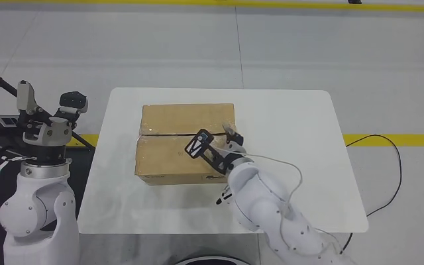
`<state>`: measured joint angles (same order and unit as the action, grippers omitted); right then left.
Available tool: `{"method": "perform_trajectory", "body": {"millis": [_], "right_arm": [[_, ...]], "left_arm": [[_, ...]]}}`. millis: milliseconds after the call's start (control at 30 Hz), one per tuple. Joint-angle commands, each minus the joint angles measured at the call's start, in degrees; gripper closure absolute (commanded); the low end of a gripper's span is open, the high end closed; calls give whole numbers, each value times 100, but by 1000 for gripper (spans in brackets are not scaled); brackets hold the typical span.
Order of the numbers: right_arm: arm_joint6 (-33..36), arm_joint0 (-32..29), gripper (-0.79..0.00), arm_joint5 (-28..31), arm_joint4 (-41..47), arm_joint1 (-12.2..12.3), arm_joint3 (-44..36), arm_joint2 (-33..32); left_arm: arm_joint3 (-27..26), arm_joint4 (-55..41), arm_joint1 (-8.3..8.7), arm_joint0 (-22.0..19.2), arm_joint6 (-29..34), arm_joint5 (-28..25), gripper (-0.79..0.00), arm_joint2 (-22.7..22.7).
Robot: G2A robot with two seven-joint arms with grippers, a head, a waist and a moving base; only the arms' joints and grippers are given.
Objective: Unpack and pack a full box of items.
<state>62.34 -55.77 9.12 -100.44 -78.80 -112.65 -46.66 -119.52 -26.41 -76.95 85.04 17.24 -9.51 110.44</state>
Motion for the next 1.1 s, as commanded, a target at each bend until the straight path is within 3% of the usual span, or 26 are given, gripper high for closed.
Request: {"method": "perform_trajectory", "body": {"millis": [0,133,300,667,967,1067], "right_arm": [[-9,-37,-591,15,-20,-8,-19,-32],[-29,-102,-566,53,-50,-29,-46,-78],[-55,-161,-480,97,-76,-58,-80,-129],[-164,-319,-449,165,12,-99,-179,-383],[-319,-481,-502,-5,617,-111,-280,-978],[-272,-545,-579,-77,994,-101,-330,-1348]], "left_arm": [[0,0,0,0,0,0,-785,0],[0,0,0,0,0,0,-785,0],[0,0,0,0,0,0,-785,0],[0,0,0,0,0,0,-785,0],[0,0,0,0,0,0,-785,0],[0,0,0,0,0,0,-785,0]]}}
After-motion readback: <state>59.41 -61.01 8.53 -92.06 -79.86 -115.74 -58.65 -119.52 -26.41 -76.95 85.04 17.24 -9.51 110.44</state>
